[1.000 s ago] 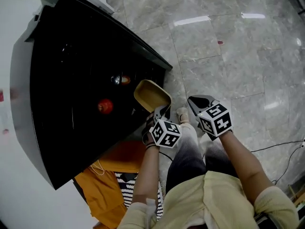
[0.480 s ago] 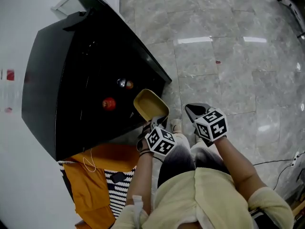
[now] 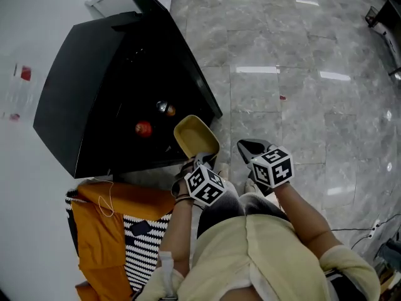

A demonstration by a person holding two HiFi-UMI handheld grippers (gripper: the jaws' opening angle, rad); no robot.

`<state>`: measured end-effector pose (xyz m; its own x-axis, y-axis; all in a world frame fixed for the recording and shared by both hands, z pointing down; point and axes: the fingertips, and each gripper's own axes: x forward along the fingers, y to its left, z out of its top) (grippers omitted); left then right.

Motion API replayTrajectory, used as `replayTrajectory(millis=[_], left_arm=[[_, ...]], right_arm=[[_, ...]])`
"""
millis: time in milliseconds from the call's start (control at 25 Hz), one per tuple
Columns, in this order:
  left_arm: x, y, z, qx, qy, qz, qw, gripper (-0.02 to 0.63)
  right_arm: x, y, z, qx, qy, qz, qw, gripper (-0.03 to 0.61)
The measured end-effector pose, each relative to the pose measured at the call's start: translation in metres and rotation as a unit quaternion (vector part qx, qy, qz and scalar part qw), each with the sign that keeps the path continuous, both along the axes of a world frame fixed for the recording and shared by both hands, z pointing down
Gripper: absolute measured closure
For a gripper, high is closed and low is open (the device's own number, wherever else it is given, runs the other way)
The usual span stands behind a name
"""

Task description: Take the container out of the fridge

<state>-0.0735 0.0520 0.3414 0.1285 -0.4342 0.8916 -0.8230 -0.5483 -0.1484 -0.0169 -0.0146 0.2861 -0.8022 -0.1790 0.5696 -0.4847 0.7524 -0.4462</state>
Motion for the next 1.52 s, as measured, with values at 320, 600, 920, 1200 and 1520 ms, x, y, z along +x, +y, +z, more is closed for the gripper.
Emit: replayTrajectory(millis=[320, 600, 920, 1200, 1520], left_arm=[[0.008, 0.016, -0.025, 0.008, -0.004, -0.004, 1.0, 0.586], [0.011, 0.033, -0.043, 0.015, -0.022, 0.0, 0.9996, 0.586], [0.027, 0.041, -0.056, 0.027, -0.02, -0.014, 0.9993, 0.586], [0.041, 0.052, -0.058, 0.02, -0.018, -0.008, 0.9996, 0.586], [0.04, 0.063, -0.055, 0.012, -0.022, 0.008, 0.9996, 0.586]], right_arm=[[0.0, 0.004, -0.036, 0.033, -0.025, -0.014, 0.999, 0.549], [0.005, 0.012, -0.057, 0.055, -0.037, -0.02, 0.998, 0.551], [0.016, 0.023, -0.067, 0.071, -0.042, -0.032, 0.996, 0.551], [0.024, 0.034, -0.066, 0.074, -0.04, -0.044, 0.995, 0.551], [0.02, 0.041, -0.067, 0.08, -0.036, -0.041, 0.995, 0.551]])
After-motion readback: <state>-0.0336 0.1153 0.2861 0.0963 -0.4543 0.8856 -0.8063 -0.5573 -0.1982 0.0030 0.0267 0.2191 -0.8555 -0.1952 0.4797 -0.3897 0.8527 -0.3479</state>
